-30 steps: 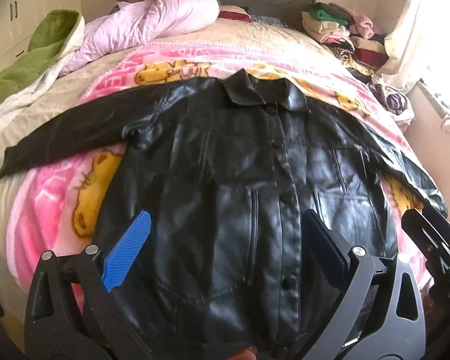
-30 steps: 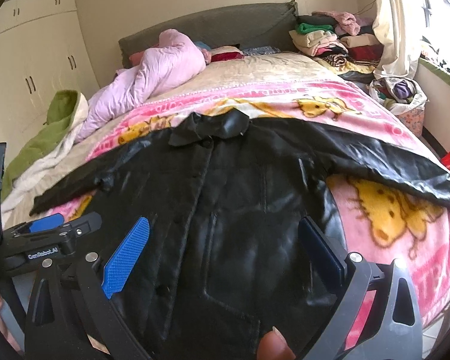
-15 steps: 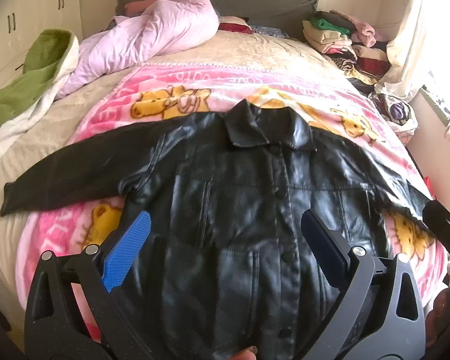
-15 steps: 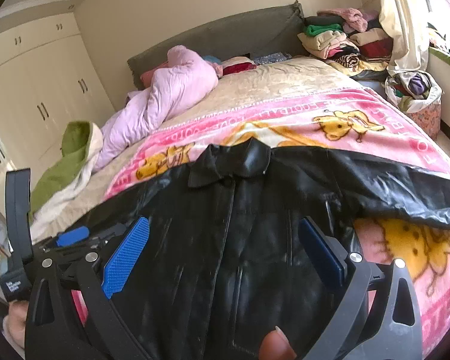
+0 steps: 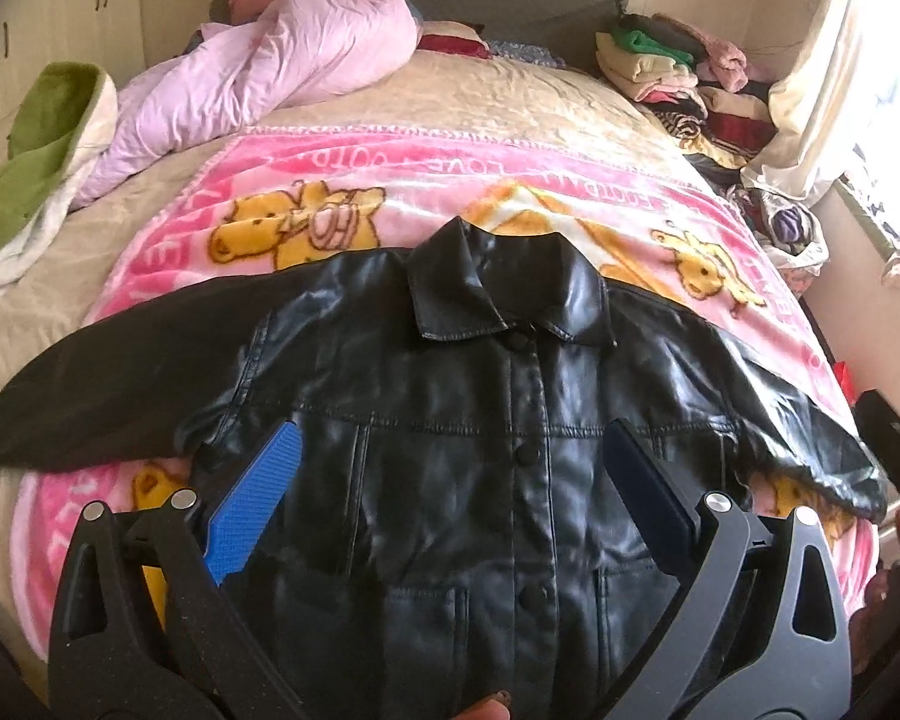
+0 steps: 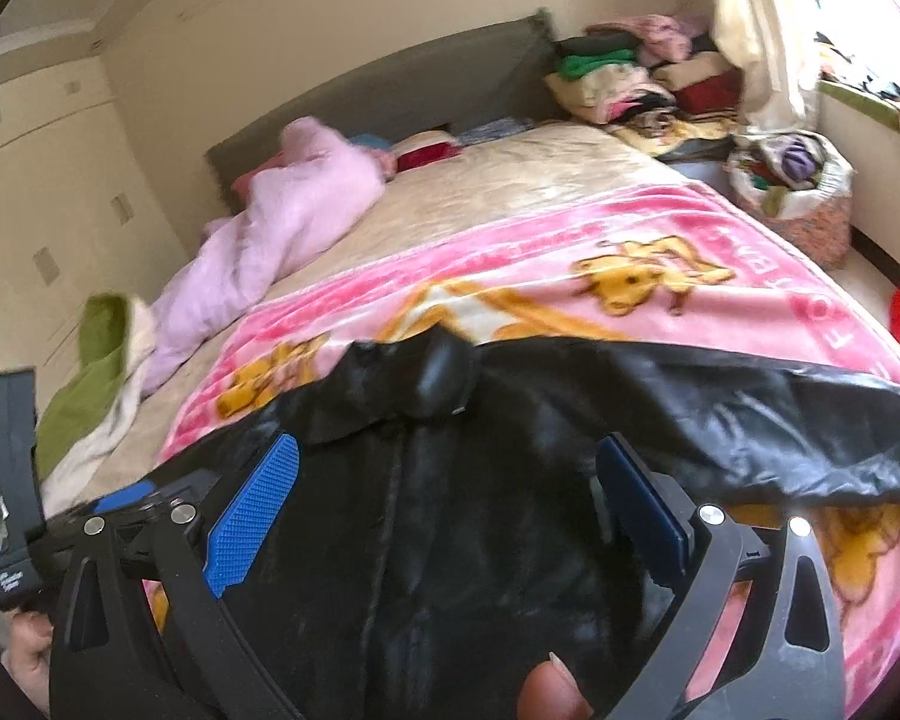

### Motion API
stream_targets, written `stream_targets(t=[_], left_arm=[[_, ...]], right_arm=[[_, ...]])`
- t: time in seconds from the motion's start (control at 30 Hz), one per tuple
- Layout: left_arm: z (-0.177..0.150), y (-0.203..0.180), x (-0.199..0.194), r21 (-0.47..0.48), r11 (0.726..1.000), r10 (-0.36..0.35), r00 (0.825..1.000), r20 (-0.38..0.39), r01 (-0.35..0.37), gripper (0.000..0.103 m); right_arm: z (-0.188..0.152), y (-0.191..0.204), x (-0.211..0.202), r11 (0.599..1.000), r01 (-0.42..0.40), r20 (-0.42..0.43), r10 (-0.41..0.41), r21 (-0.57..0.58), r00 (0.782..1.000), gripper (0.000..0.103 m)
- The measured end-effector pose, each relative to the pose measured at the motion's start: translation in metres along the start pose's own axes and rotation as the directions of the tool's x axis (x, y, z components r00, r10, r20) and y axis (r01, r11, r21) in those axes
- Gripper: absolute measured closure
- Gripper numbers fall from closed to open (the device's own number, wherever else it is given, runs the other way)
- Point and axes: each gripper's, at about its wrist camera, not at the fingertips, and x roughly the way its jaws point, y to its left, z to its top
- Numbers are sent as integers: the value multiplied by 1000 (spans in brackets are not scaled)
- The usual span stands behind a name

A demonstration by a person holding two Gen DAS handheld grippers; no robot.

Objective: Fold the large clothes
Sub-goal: 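Move the right tool over the jacket toward its sleeve cuff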

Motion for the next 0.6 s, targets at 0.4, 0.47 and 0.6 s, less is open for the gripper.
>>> stream_targets(t=[0.4,0.47,0.6], left_arm=[[15,-28,36,36,999,-28,999,-21,29,9],[15,-35,41,46,998,-44,999,-21,44,9],[16,-50,55,60,996,-61,997,-38,63,9]], right_arm=[[2,-91,10,962,165,14,-171,216,985,4],[0,-111,9,946,194,8,-203,259,979,4],[-5,-143,7,913,242,-3,-256,328,967,4]])
